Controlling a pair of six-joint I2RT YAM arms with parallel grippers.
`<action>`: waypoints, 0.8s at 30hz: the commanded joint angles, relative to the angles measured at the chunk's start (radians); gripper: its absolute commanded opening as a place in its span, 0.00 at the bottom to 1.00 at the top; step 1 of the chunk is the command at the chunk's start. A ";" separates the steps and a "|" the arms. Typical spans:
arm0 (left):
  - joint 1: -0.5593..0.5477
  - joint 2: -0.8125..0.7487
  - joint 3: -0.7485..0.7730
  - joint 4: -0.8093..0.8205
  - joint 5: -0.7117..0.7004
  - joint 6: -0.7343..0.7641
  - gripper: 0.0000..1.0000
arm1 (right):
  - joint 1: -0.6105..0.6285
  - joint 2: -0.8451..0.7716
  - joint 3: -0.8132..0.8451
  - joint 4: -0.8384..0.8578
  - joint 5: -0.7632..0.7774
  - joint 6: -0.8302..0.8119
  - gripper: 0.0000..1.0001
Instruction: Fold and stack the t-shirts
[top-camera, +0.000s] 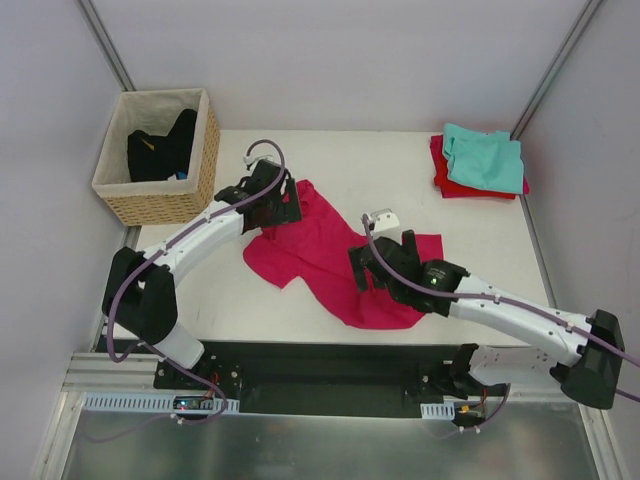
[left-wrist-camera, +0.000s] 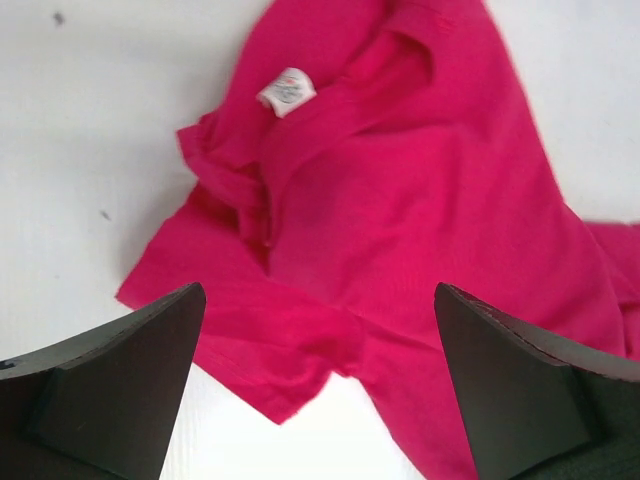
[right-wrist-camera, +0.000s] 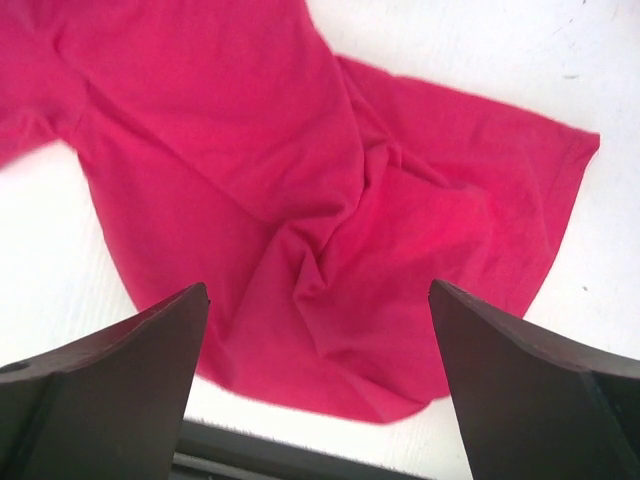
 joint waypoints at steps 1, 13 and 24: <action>0.027 0.015 -0.010 -0.026 -0.010 -0.069 0.99 | -0.118 0.112 0.144 0.073 -0.126 -0.078 0.96; 0.145 -0.264 -0.249 -0.077 -0.070 -0.267 0.99 | -0.268 0.826 0.829 -0.033 -0.396 -0.179 0.96; 0.147 -0.506 -0.367 -0.089 -0.074 -0.284 0.99 | -0.339 1.184 1.213 -0.105 -0.559 -0.166 0.97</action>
